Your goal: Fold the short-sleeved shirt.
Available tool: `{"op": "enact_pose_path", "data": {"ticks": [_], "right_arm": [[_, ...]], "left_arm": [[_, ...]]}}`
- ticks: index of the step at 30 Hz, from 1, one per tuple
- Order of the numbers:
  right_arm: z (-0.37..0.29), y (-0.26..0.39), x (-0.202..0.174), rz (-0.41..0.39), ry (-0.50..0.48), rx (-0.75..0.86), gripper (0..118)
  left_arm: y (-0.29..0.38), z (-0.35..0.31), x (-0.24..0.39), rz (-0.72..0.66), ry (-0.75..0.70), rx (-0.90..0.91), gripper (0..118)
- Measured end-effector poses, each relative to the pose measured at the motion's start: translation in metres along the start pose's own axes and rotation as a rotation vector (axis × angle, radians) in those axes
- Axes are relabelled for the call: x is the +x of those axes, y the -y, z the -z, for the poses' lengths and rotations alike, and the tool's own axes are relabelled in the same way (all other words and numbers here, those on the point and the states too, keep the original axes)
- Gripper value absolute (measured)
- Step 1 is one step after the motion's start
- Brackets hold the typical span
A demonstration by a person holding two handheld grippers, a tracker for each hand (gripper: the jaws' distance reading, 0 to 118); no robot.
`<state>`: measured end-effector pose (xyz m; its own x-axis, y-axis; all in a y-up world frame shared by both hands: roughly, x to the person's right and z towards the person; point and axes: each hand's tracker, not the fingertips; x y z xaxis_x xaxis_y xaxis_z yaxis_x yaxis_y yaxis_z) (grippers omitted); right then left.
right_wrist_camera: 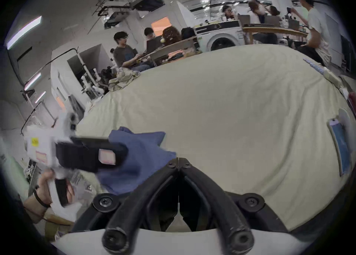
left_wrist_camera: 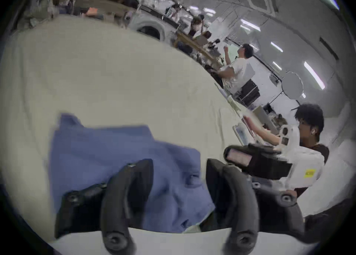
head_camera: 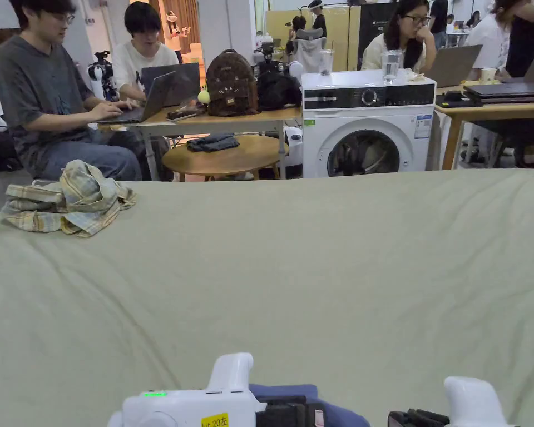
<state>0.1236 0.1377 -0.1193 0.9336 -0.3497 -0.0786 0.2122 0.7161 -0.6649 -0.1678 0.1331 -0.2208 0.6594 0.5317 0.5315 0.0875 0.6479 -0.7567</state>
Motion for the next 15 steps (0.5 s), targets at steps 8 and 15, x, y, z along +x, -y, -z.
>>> {"op": "enact_pose_path", "data": {"ticks": [8,15], "right_arm": [[0.089,-0.007,-0.052,-0.122,-0.036,-0.274,0],[0.093,0.004,-0.053,-0.162,-0.003,-0.283,0]], "left_arm": [[-0.005,-0.078,-0.039,-0.038,-0.127,0.071,67],[0.013,-0.078,-0.097,-0.223,-0.016,0.025,67]]}}
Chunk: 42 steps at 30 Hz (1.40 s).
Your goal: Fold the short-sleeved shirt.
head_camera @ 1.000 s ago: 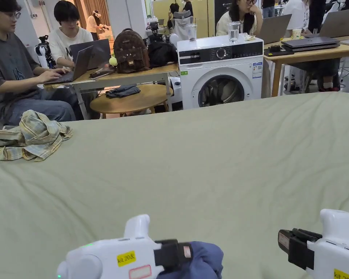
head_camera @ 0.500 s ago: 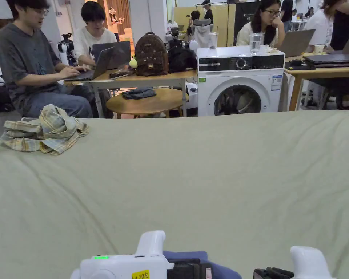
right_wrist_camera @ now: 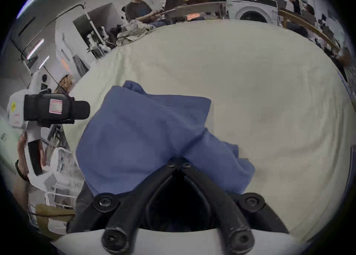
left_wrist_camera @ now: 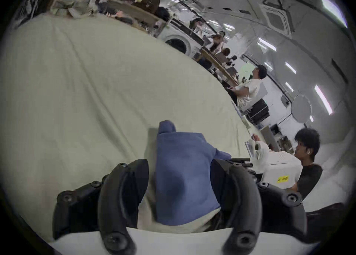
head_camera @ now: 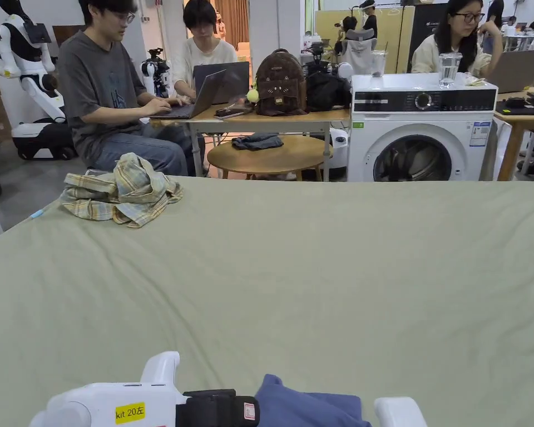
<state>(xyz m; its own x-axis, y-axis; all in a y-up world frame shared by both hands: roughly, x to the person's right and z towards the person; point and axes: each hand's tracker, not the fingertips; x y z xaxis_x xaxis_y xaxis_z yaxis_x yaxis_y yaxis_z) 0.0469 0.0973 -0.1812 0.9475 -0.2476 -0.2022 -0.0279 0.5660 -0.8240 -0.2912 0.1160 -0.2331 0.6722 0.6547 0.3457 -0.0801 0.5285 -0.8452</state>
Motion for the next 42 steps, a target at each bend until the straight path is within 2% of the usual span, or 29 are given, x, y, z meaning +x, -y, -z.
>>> {"op": "enact_pose_path", "data": {"ticks": [7,10,11,12,13,14,17,19,22,26,30,34,39,40,41,42], "right_arm": [[0.0,0.001,0.0,0.03,0.001,0.016,0],[0.001,0.0,0.0,0.034,-0.001,0.013,0],[0.0,0.0,0.001,0.037,-0.003,0.012,0],[0.0,0.0,0.001,0.039,-0.004,0.013,0],[0.0,0.0,0.001,0.04,-0.005,0.013,0],[0.0,0.0,0.002,0.044,-0.009,0.014,0],[-0.004,0.001,0.001,0.055,-0.016,0.027,0],[-0.014,-0.002,-0.005,0.046,-0.012,0.037,0],[-0.026,-0.012,-0.023,0.001,-0.036,0.134,0],[-0.025,-0.037,-0.058,-0.072,-0.104,0.24,0],[-0.011,-0.067,-0.092,-0.147,-0.126,0.322,0],[0.016,-0.103,-0.118,-0.172,-0.153,0.329,0],[0.056,-0.139,-0.153,-0.222,-0.182,0.312,0],[0.064,-0.145,-0.161,-0.23,-0.193,0.297,0],[0.072,-0.149,-0.168,-0.234,-0.209,0.285,0],[0.077,-0.152,-0.173,-0.236,-0.219,0.275,0]], "left_arm": [[0.012,0.047,-0.032,-0.135,0.078,-0.044,67],[0.015,0.062,-0.02,-0.24,0.244,-0.04,67],[0.016,0.069,-0.016,-0.222,0.203,-0.057,66],[0.017,0.073,-0.012,-0.175,0.136,-0.064,53],[0.016,0.074,-0.007,-0.08,0.055,-0.064,35],[0.017,0.076,-0.004,-0.061,0.039,-0.065,29],[0.016,0.065,0.001,-0.118,0.064,-0.062,26],[0.016,0.057,0.009,-0.074,0.048,-0.025,25],[0.007,0.026,0.006,-0.128,0.107,0.054,23],[-0.021,-0.041,-0.025,-0.107,-0.065,0.166,23],[-0.039,-0.121,-0.087,-0.248,-0.217,0.304,23],[-0.059,-0.183,-0.146,-0.28,-0.482,0.37,23],[-0.077,-0.221,-0.182,-0.269,-0.654,0.417,23],[-0.081,-0.227,-0.188,-0.28,-0.7,0.405,37],[-0.083,-0.229,-0.187,-0.253,-0.786,0.415,56],[-0.084,-0.234,-0.185,-0.22,-0.841,0.423,66]]}}
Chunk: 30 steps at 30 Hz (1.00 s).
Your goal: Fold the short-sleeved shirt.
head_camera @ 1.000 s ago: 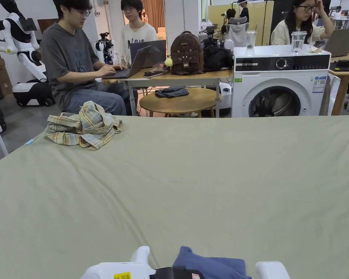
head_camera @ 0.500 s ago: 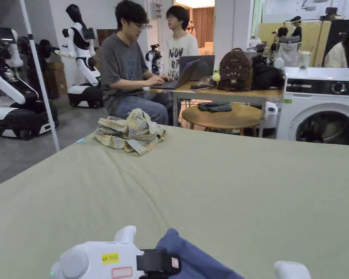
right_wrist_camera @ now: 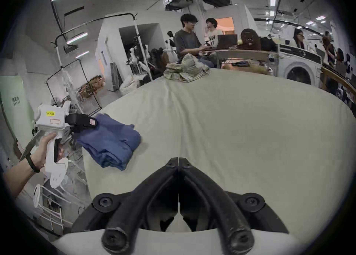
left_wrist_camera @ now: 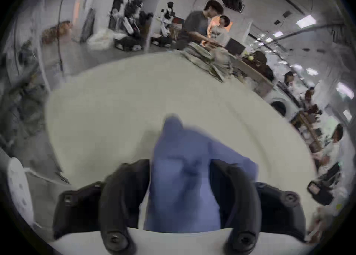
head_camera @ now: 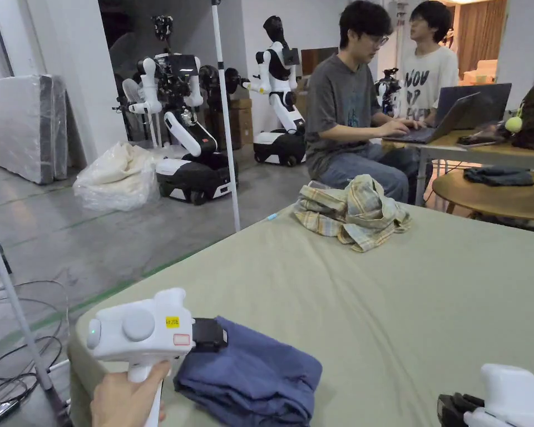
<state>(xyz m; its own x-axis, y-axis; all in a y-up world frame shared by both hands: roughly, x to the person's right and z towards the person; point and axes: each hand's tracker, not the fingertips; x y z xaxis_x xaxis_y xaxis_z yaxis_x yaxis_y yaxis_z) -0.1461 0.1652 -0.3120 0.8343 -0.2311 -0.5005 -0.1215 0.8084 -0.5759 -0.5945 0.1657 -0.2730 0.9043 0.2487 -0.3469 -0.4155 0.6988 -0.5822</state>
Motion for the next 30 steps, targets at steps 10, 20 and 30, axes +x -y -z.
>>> {"op": "enact_pose_path", "data": {"ticks": [10,20,30], "right_arm": [[0.019,-0.009,-0.028,-0.041,-0.029,-0.003,0],[-0.098,-0.013,0.036,-0.065,0.17,0.188,0],[-0.264,0.012,0.151,-0.008,0.654,0.417,0]], "left_arm": [[0.005,-0.084,0.071,0.245,-0.052,0.238,63],[0.087,-0.134,0.248,0.478,0.256,0.403,0],[0.11,-0.157,0.396,0.573,0.534,0.564,0]]}}
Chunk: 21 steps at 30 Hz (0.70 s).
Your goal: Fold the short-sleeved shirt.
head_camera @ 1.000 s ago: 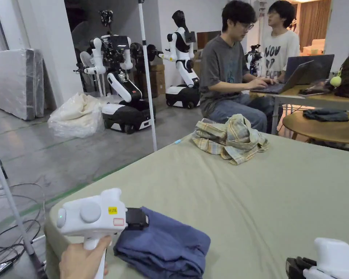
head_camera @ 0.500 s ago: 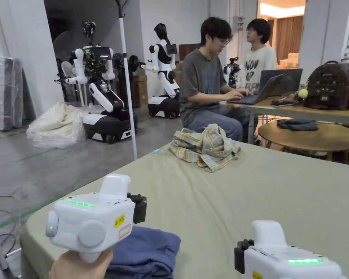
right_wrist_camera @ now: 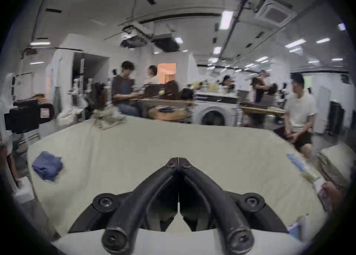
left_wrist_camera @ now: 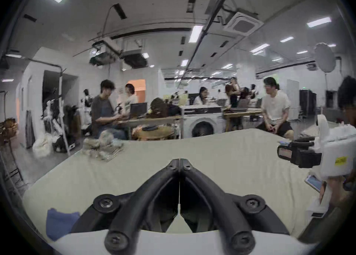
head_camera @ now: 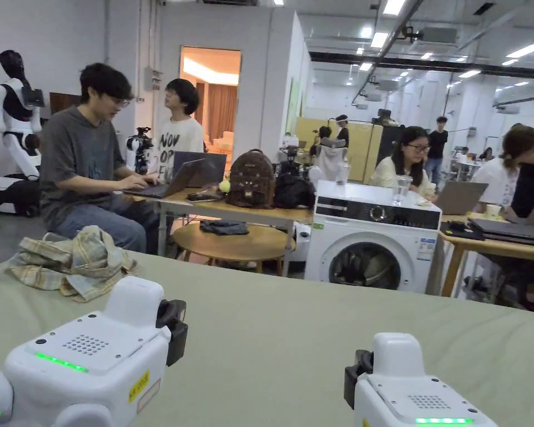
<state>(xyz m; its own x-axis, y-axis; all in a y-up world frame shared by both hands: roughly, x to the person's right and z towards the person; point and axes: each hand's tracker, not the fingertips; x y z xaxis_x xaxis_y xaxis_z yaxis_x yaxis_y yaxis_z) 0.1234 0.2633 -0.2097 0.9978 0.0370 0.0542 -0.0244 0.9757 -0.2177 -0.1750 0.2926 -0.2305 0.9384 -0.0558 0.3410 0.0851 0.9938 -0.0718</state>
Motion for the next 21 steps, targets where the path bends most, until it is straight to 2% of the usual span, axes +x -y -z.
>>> {"op": "enact_pose_path", "data": {"ticks": [4,8,11,15,18,21], "right_arm": [[-0.017,-0.006,0.043,0.023,0.091,0.048,0],[-0.027,-0.016,0.059,0.042,0.135,0.096,0],[-0.028,-0.019,0.056,0.019,0.169,0.131,0],[-0.03,-0.022,0.052,0.042,0.139,0.147,0],[-0.03,-0.023,0.045,0.034,0.136,0.153,0],[-0.028,-0.023,0.038,0.011,0.126,0.157,0]], "left_arm": [[-0.011,0.017,0.029,0.026,0.052,0.006,0],[-0.014,0.02,0.04,0.046,0.058,0.013,0],[-0.015,0.016,0.041,0.042,0.053,0.025,0],[-0.016,0.012,0.038,0.07,0.025,0.035,0],[-0.017,0.011,0.028,0.014,0.022,0.039,0],[-0.016,0.01,0.026,0.016,-0.025,0.044,0]]}}
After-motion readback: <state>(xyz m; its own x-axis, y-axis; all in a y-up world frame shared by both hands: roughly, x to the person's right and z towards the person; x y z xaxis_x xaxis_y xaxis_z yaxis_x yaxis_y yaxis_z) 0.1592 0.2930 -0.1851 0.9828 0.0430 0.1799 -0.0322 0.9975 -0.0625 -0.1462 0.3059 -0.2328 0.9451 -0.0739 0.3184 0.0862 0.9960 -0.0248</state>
